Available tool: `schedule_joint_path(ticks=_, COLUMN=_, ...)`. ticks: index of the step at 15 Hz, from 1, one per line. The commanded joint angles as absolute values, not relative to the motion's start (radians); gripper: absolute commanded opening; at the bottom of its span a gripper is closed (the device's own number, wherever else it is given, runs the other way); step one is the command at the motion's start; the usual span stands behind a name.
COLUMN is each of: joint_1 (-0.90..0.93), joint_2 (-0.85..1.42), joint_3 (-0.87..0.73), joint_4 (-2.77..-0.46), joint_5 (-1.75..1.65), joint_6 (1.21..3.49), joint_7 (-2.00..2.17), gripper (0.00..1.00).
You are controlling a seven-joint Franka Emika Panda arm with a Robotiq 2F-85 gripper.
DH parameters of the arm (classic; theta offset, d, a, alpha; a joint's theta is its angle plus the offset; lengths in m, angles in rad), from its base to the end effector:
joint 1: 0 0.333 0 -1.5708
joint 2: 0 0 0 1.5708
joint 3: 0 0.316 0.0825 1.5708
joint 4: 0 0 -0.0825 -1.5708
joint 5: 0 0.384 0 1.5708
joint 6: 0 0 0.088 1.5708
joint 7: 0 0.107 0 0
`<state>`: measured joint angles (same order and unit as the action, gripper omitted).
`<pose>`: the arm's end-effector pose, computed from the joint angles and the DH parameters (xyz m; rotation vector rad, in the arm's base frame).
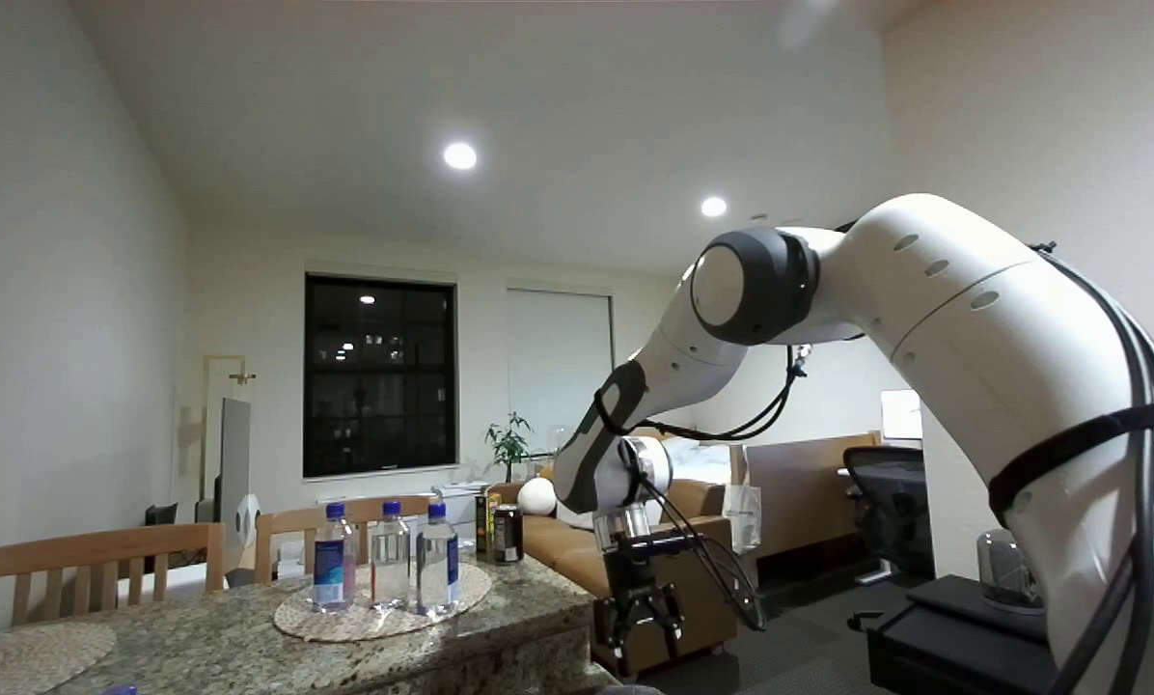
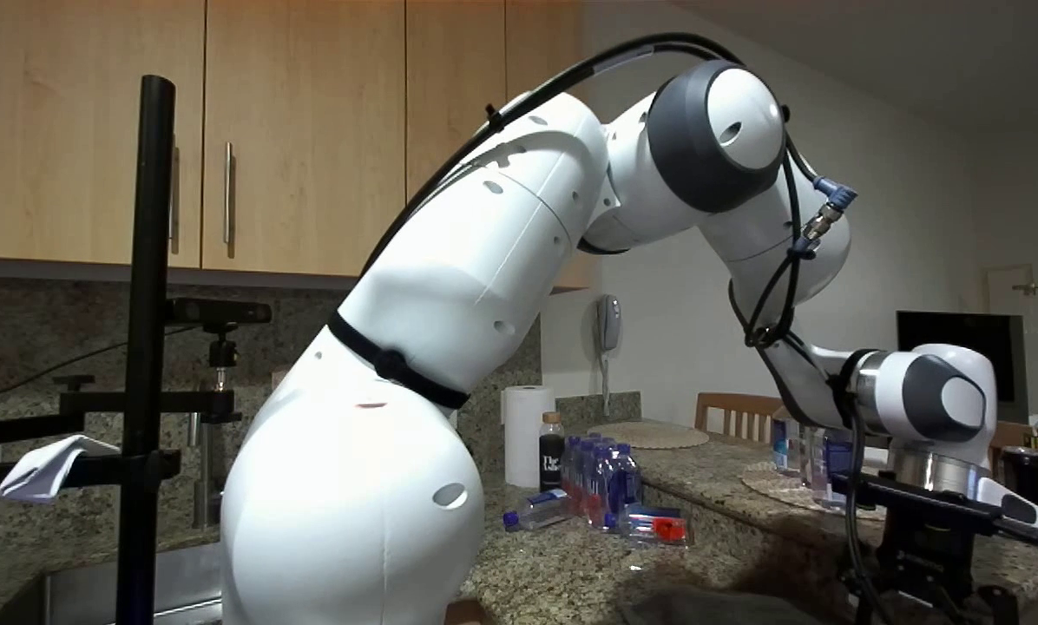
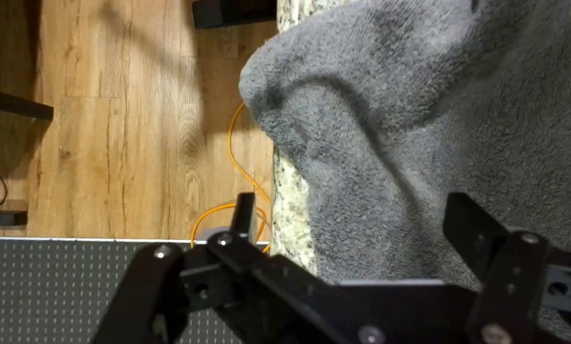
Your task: Move the grey towel to the left.
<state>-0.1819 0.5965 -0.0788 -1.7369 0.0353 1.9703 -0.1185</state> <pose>0.6051 -0.1558 0.2121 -3.0315 0.2375 0.5497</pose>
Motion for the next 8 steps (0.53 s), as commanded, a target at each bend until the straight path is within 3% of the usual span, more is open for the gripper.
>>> schedule_joint_path(ticks=1, joint_1=-0.207, joint_2=0.643, joint_3=-0.064, joint_4=-1.682, joint_5=0.059, joint_6=1.92, joint_7=-0.172, gripper=1.0)
schedule_joint_path(ticks=8, joint_1=-0.218, joint_2=0.678, joint_3=-0.042, joint_4=-1.706, joint_5=0.067, joint_6=1.96, joint_7=-0.225, gripper=1.0)
